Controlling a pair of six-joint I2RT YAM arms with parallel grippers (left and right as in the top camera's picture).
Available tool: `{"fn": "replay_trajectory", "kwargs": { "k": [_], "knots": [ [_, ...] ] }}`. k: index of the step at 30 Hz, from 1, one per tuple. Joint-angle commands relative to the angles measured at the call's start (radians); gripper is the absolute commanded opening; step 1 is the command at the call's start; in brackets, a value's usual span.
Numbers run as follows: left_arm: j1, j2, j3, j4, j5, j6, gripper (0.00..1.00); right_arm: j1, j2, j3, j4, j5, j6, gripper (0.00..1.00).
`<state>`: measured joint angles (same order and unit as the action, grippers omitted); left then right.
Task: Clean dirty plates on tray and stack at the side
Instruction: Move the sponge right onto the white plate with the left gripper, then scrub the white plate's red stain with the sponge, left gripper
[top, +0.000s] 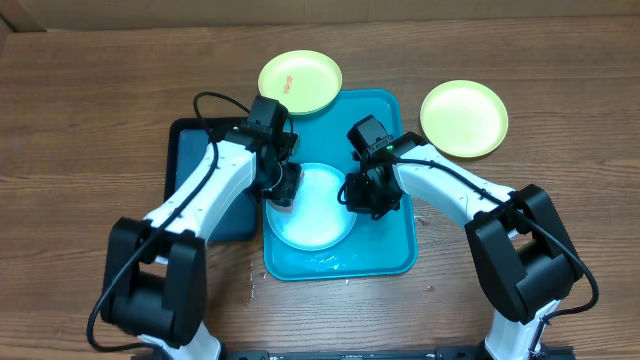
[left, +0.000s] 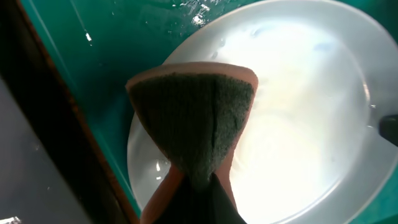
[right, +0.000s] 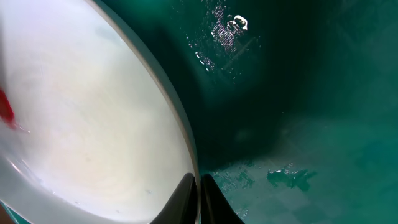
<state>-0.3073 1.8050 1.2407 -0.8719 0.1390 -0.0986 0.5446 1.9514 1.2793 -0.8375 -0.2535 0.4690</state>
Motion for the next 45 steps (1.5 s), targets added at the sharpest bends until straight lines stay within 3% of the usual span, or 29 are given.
{"fn": "replay_trajectory", "kwargs": {
  "k": [1, 13, 20, 23, 28, 35, 45],
  "knots": [
    [-0.004, 0.041, 0.023, 0.010, 0.006, 0.004, 0.04, -0.001, 0.003, -0.010, 0.006, 0.017, -0.004, 0.06],
    [-0.034, 0.090, -0.092, 0.141, -0.030, 0.004, 0.04, -0.001, 0.003, -0.010, 0.013, 0.017, -0.004, 0.07],
    [-0.044, 0.090, -0.170, 0.154, 0.199, 0.055, 0.04, -0.001, 0.003, -0.010, 0.017, 0.017, -0.004, 0.07],
    [-0.028, 0.089, -0.145, 0.123, 0.369, 0.127, 0.04, -0.001, 0.003, -0.010, 0.017, 0.017, -0.004, 0.07],
    [0.020, 0.075, -0.043, 0.069, 0.492, 0.154, 0.04, -0.001, 0.003, -0.010, 0.018, 0.017, -0.004, 0.07],
    [0.051, 0.058, 0.050, 0.007, 0.323, 0.150, 0.04, -0.001, 0.003, -0.010, 0.017, 0.017, -0.004, 0.07],
    [-0.009, 0.060, -0.113, 0.084, -0.003, 0.028, 0.04, -0.001, 0.003, -0.010, 0.018, 0.017, -0.004, 0.07]
  ]
}}
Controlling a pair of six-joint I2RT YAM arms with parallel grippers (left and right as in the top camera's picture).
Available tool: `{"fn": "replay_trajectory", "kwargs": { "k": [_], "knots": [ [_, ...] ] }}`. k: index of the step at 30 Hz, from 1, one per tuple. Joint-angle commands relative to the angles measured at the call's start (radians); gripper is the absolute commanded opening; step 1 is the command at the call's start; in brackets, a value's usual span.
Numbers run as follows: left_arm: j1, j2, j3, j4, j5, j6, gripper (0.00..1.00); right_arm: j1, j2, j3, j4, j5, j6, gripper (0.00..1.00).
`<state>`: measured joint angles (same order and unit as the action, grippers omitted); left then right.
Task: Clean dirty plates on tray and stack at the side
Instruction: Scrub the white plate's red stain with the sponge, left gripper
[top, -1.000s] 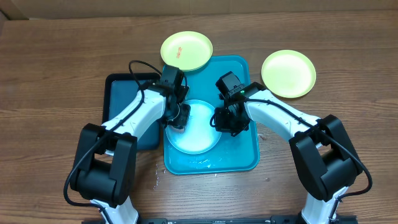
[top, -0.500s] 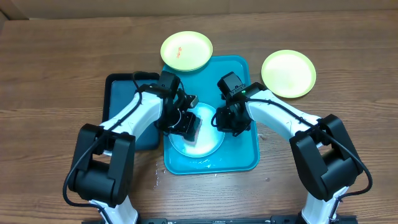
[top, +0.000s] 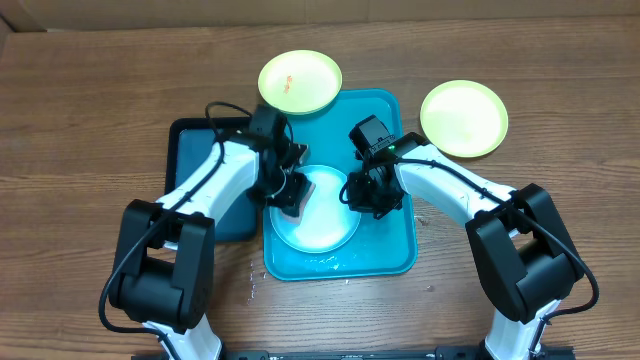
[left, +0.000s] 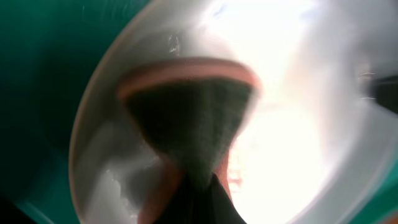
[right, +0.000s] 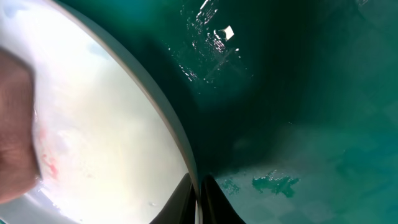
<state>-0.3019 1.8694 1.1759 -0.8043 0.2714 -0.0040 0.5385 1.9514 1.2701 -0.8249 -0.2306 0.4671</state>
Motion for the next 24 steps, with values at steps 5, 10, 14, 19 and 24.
{"fn": "replay_trajectory", "kwargs": {
  "k": [5, 10, 14, 19, 24],
  "knots": [
    [-0.019, -0.004, -0.127, 0.072, -0.063, -0.100, 0.04, 0.005, 0.003, 0.000, 0.005, -0.006, -0.002, 0.07],
    [-0.016, -0.006, -0.133, 0.055, 0.296, 0.009, 0.04, 0.006, 0.003, 0.000, 0.008, -0.006, -0.002, 0.07],
    [0.037, -0.007, -0.086, 0.056, 0.548, 0.036, 0.04, 0.006, 0.003, 0.000, 0.008, -0.006, -0.002, 0.07],
    [0.119, -0.024, 0.005, 0.016, 0.555, 0.034, 0.04, 0.005, 0.003, 0.000, 0.008, -0.006, -0.002, 0.07],
    [0.140, -0.047, 0.030, -0.013, 0.258, 0.001, 0.04, 0.006, 0.003, 0.000, 0.008, -0.006, -0.002, 0.07]
  ]
}}
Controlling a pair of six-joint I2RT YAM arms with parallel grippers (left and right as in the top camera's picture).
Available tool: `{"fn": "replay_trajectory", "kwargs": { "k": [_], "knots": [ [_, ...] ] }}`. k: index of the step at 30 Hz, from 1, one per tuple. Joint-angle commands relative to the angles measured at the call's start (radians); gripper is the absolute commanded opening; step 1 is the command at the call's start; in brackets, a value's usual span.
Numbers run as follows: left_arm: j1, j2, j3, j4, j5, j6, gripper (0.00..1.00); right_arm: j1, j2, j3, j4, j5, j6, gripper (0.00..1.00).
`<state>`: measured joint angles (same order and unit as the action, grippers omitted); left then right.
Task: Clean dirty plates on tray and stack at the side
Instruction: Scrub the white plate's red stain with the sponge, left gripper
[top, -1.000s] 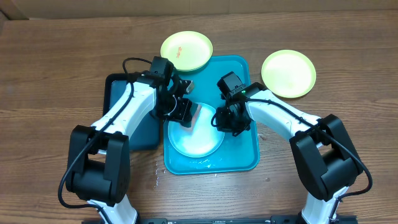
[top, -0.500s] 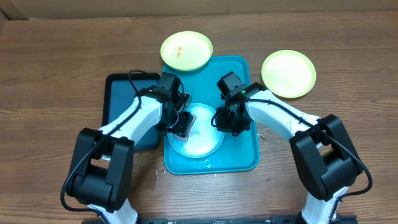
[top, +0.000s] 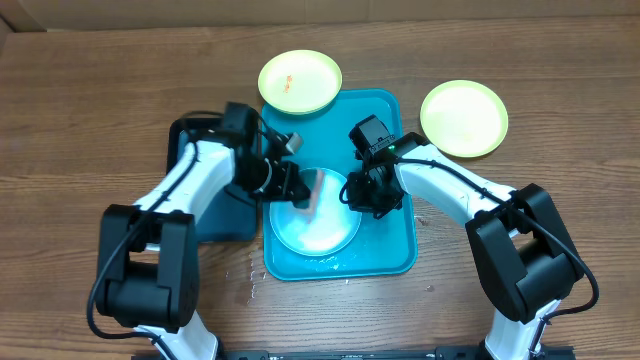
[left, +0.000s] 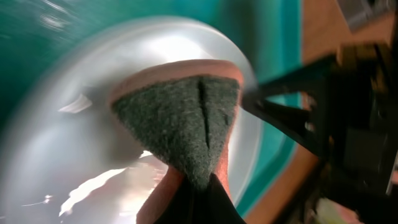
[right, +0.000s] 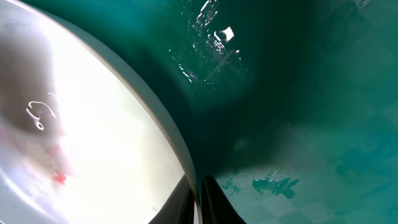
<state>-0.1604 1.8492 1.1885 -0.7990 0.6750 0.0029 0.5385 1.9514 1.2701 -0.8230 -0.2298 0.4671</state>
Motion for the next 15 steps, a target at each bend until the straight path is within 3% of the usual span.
{"fn": "replay_trajectory", "kwargs": {
  "k": [1, 9, 15],
  "knots": [
    [-0.006, -0.025, 0.016, -0.033, -0.201, -0.006, 0.04, 0.005, 0.003, 0.000, 0.006, -0.007, -0.002, 0.07],
    [-0.105, -0.023, -0.095, -0.001, -0.494, -0.098, 0.04, 0.006, 0.003, 0.000, 0.007, -0.007, -0.002, 0.08],
    [-0.179, -0.023, -0.191, 0.096, -0.361, -0.130, 0.04, 0.006, 0.003, 0.000, 0.007, -0.007, -0.002, 0.08]
  ]
}}
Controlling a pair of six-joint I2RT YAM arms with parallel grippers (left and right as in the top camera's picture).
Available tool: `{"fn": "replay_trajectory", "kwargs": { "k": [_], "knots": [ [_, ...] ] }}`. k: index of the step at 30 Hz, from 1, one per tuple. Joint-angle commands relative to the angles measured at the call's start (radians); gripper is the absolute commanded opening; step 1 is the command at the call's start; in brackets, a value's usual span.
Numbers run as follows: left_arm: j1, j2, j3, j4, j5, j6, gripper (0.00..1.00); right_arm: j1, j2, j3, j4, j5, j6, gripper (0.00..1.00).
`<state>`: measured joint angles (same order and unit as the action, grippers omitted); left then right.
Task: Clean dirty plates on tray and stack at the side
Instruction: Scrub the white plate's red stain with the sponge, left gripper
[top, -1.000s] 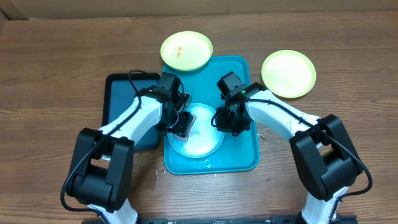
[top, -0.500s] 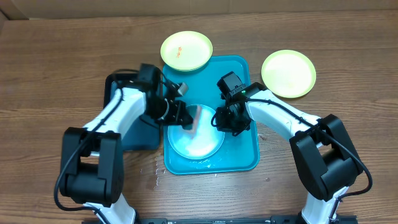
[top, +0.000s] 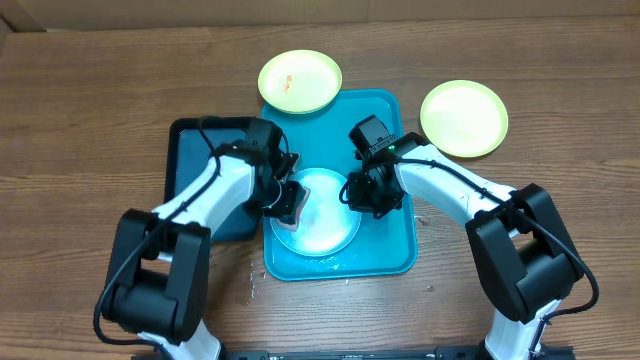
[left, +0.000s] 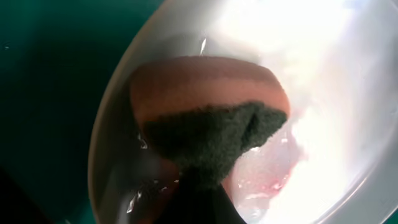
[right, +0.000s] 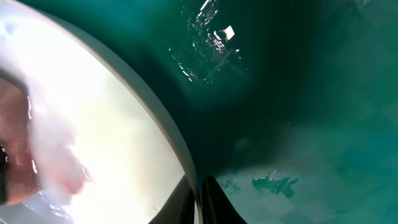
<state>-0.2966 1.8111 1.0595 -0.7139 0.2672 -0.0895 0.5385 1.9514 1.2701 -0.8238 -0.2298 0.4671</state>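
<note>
A white plate (top: 322, 222) lies in the wet teal tray (top: 392, 255). My left gripper (top: 285, 203) is shut on an orange sponge with a dark green scouring face (left: 208, 127), pressed on the plate's left part (left: 323, 93); pinkish smears show beside the sponge. My right gripper (right: 198, 198) is shut on the plate's right rim (right: 180, 146), and its arm reaches in from the right (top: 440, 180). A yellow-green plate with a red stain (top: 299, 81) sits at the tray's far edge. Another yellow-green plate (top: 463, 118) lies right of the tray.
A dark blue tray (top: 197, 165) lies left of the teal one, under my left arm. Water puddles and droplets show on the teal tray floor (right: 273, 183) and on the wooden table (top: 90, 120) near the tray's front left corner.
The left gripper has swung with the sponge from the plate's middle back to its left part. The right gripper has kept its hold on the rim.
The sponge sat at the plate's left edge, with the right gripper pinching the right rim throughout. It then stood further onto the plate, then near the middle with the left arm reaching from farther left, and now is back at the left part.
</note>
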Motion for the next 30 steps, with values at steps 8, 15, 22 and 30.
{"fn": "replay_trajectory", "kwargs": {
  "k": [8, 15, 22, 30],
  "knots": [
    [-0.020, 0.011, 0.005, 0.030, 0.404, -0.014, 0.04, 0.006, 0.003, 0.000, 0.008, -0.007, -0.002, 0.08],
    [0.076, -0.023, 0.190, -0.112, 0.370, 0.014, 0.04, 0.006, 0.003, 0.000, 0.006, -0.007, -0.002, 0.08],
    [0.060, -0.110, 0.223, -0.237, 0.092, 0.006, 0.04, 0.006, 0.003, 0.000, 0.008, -0.007, -0.002, 0.08],
    [-0.001, -0.084, 0.074, -0.165, -0.001, -0.034, 0.04, 0.006, 0.003, 0.000, 0.011, -0.007, -0.002, 0.08]
  ]
}}
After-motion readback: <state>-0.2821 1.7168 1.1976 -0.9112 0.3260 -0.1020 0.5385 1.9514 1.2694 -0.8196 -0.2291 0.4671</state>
